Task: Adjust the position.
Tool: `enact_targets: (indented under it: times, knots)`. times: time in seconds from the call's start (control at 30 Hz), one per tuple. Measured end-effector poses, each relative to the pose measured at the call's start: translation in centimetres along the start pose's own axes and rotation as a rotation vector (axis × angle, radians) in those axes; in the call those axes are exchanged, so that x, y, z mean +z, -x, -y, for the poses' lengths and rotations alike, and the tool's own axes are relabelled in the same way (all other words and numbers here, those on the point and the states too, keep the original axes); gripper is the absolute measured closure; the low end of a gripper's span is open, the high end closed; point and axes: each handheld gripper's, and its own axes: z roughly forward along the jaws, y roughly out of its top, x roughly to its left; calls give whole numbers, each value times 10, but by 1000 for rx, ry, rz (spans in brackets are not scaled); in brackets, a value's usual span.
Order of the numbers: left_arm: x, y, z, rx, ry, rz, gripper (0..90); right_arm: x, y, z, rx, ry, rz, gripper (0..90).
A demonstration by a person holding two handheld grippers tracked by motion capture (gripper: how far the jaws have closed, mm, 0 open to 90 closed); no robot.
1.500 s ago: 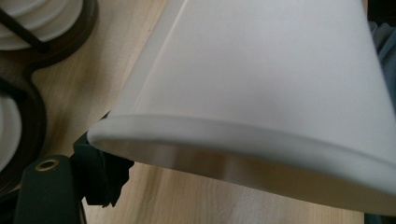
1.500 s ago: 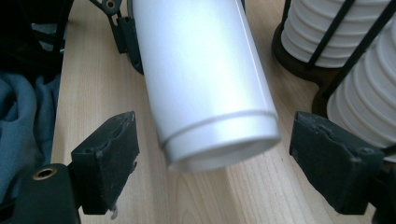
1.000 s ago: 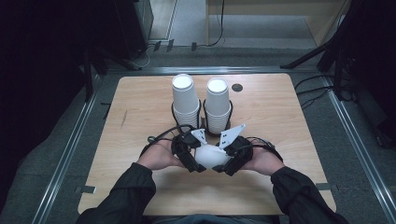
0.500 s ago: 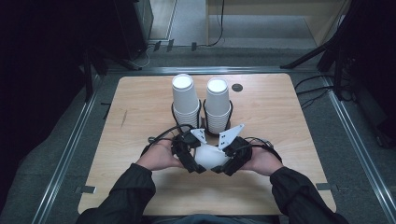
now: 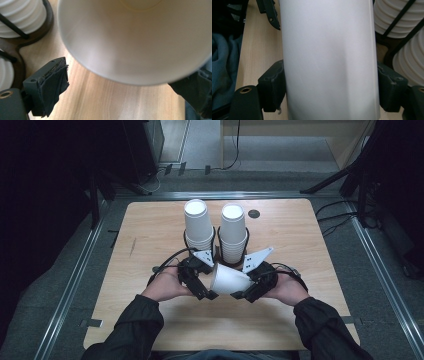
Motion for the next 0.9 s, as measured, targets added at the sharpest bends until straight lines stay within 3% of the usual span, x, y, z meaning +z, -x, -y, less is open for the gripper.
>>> enact_targets:
  times: [0.3,0.6,0.77,0.9]
  knots:
    - [-9,-2,4,-11,67,-11,40,-13,5,3,16,79,24,221]
    - [-21,-5,7,-46,181,-13,40,-21,7,5,32,126,22,221]
    - [-22,-2,4,-53,239,35,39,-23,5,4,24,159,9,220]
    - [-20,1,1,-43,248,43,29,-22,3,3,10,166,-5,220]
